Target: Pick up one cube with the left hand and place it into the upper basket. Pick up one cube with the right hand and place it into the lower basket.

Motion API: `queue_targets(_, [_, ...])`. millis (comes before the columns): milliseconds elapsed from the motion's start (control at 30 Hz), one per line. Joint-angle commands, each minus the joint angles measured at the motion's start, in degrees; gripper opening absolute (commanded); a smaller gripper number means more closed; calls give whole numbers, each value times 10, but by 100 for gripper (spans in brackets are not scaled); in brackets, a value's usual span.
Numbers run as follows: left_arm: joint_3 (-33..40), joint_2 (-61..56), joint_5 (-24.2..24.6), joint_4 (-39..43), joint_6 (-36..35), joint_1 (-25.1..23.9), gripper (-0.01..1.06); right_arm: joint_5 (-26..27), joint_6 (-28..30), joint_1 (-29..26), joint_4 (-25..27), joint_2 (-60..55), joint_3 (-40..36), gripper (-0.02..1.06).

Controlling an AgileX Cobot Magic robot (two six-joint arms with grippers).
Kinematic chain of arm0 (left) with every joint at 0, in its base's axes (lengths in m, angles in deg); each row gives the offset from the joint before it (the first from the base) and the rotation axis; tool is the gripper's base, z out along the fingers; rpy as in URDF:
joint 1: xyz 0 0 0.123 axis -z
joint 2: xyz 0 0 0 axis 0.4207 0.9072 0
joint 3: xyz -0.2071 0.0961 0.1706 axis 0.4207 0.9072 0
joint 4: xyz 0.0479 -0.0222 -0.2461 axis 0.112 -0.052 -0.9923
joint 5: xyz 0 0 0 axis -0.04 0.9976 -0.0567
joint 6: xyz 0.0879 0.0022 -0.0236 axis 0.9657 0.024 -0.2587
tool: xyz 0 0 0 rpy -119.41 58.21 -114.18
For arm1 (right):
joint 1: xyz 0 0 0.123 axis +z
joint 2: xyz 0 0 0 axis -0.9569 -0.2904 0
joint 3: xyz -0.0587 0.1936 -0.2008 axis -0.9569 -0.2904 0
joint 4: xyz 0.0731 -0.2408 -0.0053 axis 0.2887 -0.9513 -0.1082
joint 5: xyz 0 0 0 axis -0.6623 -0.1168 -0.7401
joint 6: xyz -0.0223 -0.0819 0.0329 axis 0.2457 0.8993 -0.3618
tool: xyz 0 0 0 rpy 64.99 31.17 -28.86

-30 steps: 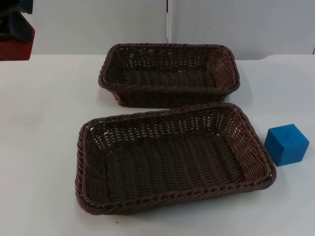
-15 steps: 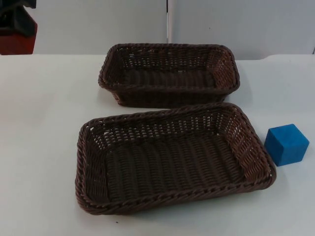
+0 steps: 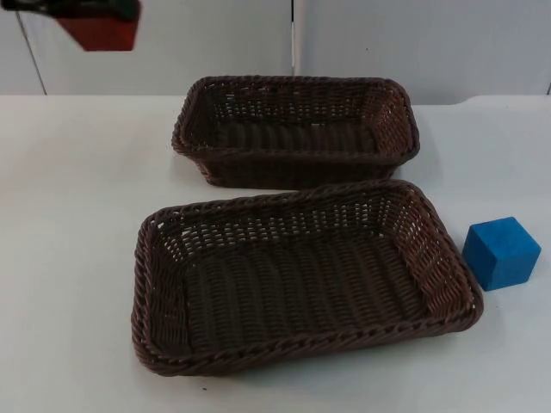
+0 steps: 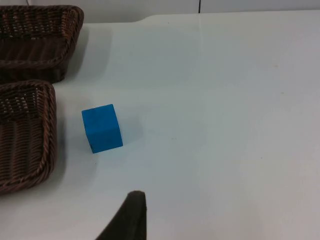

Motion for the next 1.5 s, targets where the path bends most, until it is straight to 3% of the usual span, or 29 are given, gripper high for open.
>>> queue_targets(0, [-33, 27, 0, -9, 6, 17, 0, 1, 2, -3, 0, 2, -1, 105])
queue_targets(267, [-158, 134, 32, -9, 7, 42, 0, 1, 2, -3, 0, 2, -1, 105])
queue_targets(433, [-271, 228, 83, -37, 7, 46, 0, 1, 2, -3, 0, 2, -1, 105])
queue_targets(800, [-424, 360, 118, -78, 7, 70, 0, 1, 2, -3, 0, 2, -1, 105])
queue_targets(967, [-458, 399, 113, -76, 7, 89, 0, 1, 2, -3, 0, 2, -1, 105])
queue_targets(1133, [-459, 422, 82, -67, 13, 103, 0, 1, 2, -3, 0, 2, -1, 105])
queue_targets(1467, [-459, 450, 78, -31, 16, 108, 0, 1, 2, -3, 0, 2, -1, 105])
